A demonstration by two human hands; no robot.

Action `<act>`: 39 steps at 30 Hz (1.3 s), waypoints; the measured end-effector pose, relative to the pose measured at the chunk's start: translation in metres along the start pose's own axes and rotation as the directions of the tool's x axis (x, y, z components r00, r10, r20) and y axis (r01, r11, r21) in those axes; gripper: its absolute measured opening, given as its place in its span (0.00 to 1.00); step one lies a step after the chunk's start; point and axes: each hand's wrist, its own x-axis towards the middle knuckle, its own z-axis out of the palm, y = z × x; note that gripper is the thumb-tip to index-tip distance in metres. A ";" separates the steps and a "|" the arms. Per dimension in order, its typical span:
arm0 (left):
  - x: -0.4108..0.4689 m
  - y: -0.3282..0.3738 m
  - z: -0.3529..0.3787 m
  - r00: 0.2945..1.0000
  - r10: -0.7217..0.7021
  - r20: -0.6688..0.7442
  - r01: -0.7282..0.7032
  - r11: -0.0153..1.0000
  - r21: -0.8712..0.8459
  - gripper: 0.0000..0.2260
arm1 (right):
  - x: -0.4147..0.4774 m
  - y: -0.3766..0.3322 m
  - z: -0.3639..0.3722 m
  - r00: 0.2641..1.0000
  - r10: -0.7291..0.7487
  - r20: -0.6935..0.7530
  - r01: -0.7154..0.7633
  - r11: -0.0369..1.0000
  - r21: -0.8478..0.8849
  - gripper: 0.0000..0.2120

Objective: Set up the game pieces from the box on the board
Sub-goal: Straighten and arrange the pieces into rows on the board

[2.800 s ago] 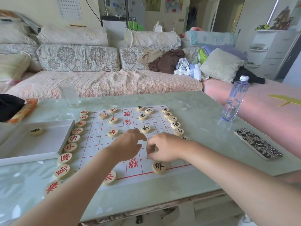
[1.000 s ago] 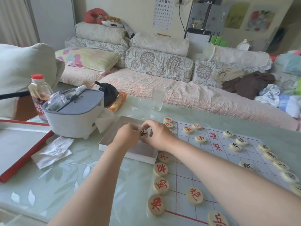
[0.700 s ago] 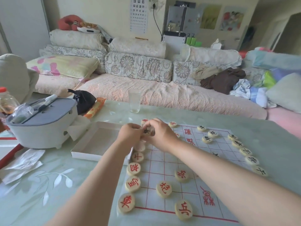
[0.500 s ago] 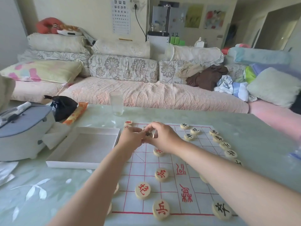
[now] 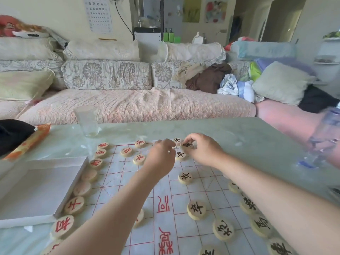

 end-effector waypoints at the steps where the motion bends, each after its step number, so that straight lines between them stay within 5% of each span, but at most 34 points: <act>1: 0.011 0.004 0.008 1.000 0.022 0.022 -0.023 0.999 0.028 0.13 | 0.006 0.013 -0.007 0.999 0.033 -0.017 -0.033 0.999 -0.025 0.10; 8: 0.067 0.011 0.054 0.959 0.099 0.267 -0.167 0.955 0.244 0.17 | 0.048 0.090 -0.035 0.963 0.240 -0.121 -0.253 0.962 -0.099 0.08; 13: 0.087 -0.010 0.070 0.907 0.144 0.396 -0.257 0.933 0.250 0.16 | 0.077 0.124 -0.025 0.945 0.303 -0.121 -0.312 0.948 -0.058 0.10; 27: 0.074 -0.012 0.069 0.941 0.218 0.258 -0.275 0.939 0.208 0.17 | 0.083 0.107 -0.019 0.959 0.274 -0.068 -0.282 0.945 -0.167 0.08; 39: 0.003 -0.005 -0.002 0.963 0.228 0.145 -0.256 0.944 0.209 0.10 | 0.012 -0.004 -0.012 0.994 0.038 0.099 -0.040 0.999 0.022 0.07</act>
